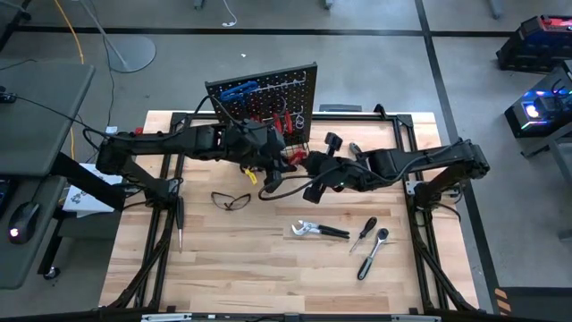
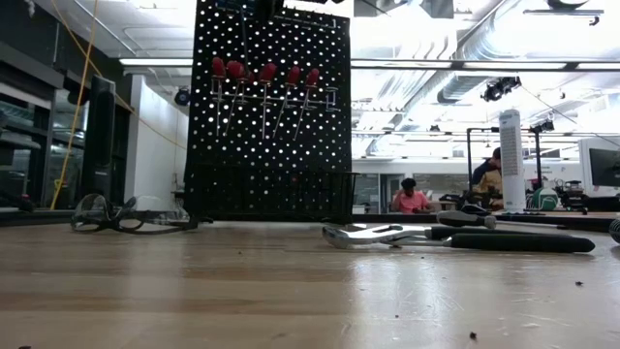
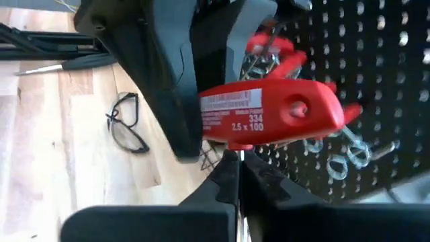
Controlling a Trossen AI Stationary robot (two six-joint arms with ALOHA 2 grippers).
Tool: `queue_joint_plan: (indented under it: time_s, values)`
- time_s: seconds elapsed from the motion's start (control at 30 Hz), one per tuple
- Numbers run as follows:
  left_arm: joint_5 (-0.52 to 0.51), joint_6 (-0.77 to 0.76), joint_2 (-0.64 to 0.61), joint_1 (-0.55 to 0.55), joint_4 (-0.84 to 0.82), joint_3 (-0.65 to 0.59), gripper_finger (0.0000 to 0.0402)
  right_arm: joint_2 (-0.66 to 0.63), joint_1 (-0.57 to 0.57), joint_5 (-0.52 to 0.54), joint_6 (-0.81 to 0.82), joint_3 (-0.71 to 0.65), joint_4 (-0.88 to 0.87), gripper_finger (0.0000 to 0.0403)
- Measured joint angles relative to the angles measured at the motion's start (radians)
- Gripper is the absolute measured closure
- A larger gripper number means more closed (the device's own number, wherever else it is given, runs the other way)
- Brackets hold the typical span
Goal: Hang tools onto peg board
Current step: Hang the red allen wrench on the peg board
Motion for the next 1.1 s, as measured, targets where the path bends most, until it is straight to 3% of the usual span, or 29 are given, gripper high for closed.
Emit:
queue_joint_plan:
  time_s: [0.23, 0.33, 0.43, 0.57, 0.7, 0.77, 0.83, 0.9, 1.1]
  values:
    - [-0.011, -0.002, -0.045, 0.012, -0.203, 0.001, 0.021, -0.057, -0.009, 0.032, 0.189, 0.001, -0.253, 0.0402]
    - [-0.039, -0.009, -0.085, 0.011, -0.262, -0.006, 0.0186, -0.089, -0.02, 0.056, 0.313, -0.015, -0.358, 0.0402]
    - [-0.142, -0.01, -0.16, -0.02, -0.215, -0.067, 0.0182, -0.159, -0.031, 0.082, 0.43, -0.115, -0.304, 0.0402]
    - [-0.289, -0.054, -0.308, -0.078, 0.017, -0.256, 0.019, -0.291, -0.055, 0.063, 0.562, -0.402, 0.058, 0.0402]
    - [-0.365, -0.154, -0.455, -0.13, 0.32, -0.509, 0.0197, -0.375, -0.1, 0.069, 0.544, -0.751, 0.828, 0.0402]
    - [-0.373, -0.202, -0.504, -0.145, 0.443, -0.605, 0.0198, -0.355, -0.152, 0.06, 0.443, -0.862, 1.204, 0.0403]
    - [-0.377, -0.242, -0.542, -0.155, 0.516, -0.667, 0.0198, -0.32, -0.201, 0.063, 0.351, -0.907, 1.469, 0.0403]
    - [-0.388, -0.27, -0.565, -0.163, 0.542, -0.693, 0.0198, -0.285, -0.245, 0.06, 0.287, -0.908, 1.582, 0.0403]
    - [-0.421, -0.193, -0.578, -0.181, 0.525, -0.695, 0.0198, -0.145, -0.337, -0.053, 0.113, -0.734, 1.608, 0.0403]
